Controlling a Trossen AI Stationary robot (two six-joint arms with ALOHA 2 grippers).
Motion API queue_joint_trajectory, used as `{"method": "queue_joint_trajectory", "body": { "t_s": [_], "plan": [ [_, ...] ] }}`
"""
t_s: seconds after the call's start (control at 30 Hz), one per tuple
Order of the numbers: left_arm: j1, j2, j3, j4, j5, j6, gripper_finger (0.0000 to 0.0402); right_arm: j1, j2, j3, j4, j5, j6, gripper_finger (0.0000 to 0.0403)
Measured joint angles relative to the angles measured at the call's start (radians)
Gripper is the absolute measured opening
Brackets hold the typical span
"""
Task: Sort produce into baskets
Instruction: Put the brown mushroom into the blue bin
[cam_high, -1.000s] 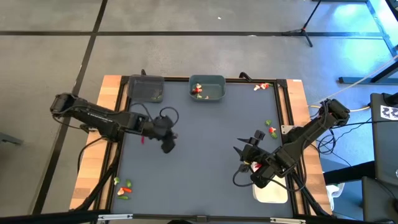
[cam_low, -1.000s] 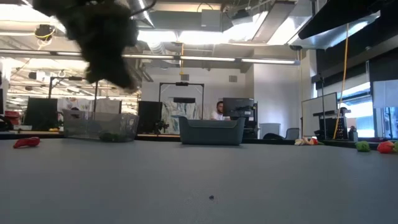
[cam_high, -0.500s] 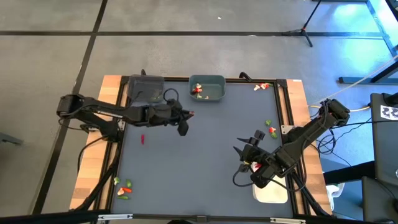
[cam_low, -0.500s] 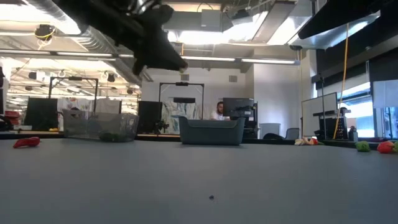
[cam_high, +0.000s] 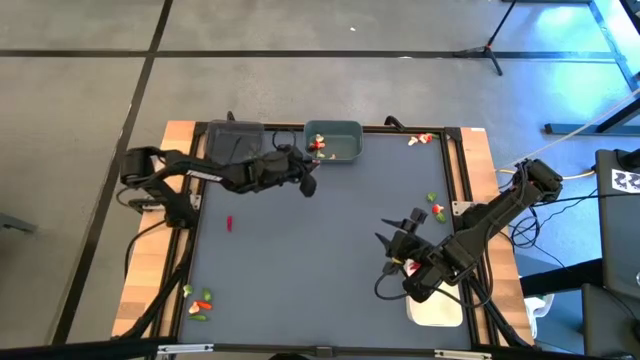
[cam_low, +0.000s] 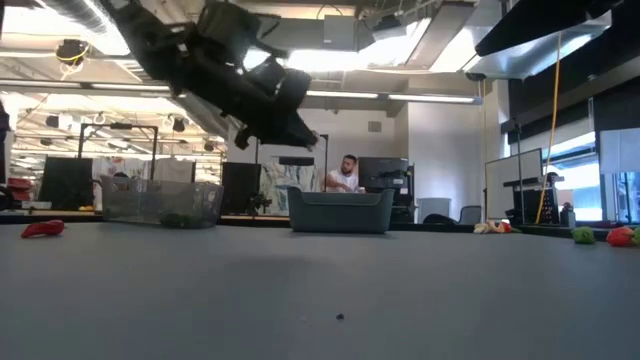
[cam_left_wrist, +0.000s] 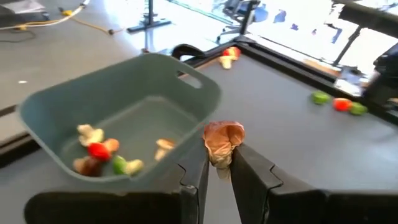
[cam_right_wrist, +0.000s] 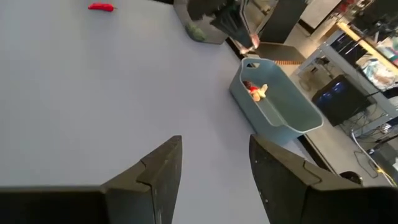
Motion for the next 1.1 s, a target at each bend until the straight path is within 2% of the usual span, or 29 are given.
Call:
{"method": "queue_joint_trajectory", "body": {
  "t_s": [0.23,0.5,0.8,0.93,1.1],
  "plan": [
    [0.080,0.107,0.123,-0.030,0.025,0.050,0.0056,0.000,0.000,0.000,-0.004,0.042,-0.023,0.0188],
    [0.176,0.244,0.333,-0.291,0.042,0.130,0.0056,0.000,0.000,0.000,-0.004,0.041,-0.023,0.0188],
    [0.260,0.303,0.360,-0.348,0.069,0.051,0.0058,0.000,0.000,0.000,-0.005,0.040,-0.023,0.0188],
    [0.268,0.297,0.360,-0.336,0.073,0.051,0.0081,0.000,0.000,0.000,-0.006,0.041,-0.023,0.0188],
    [0.268,0.296,0.361,-0.343,0.108,0.050,0.0139,0.000,0.000,0.000,-0.007,0.042,-0.023,0.0188]
  ]
}}
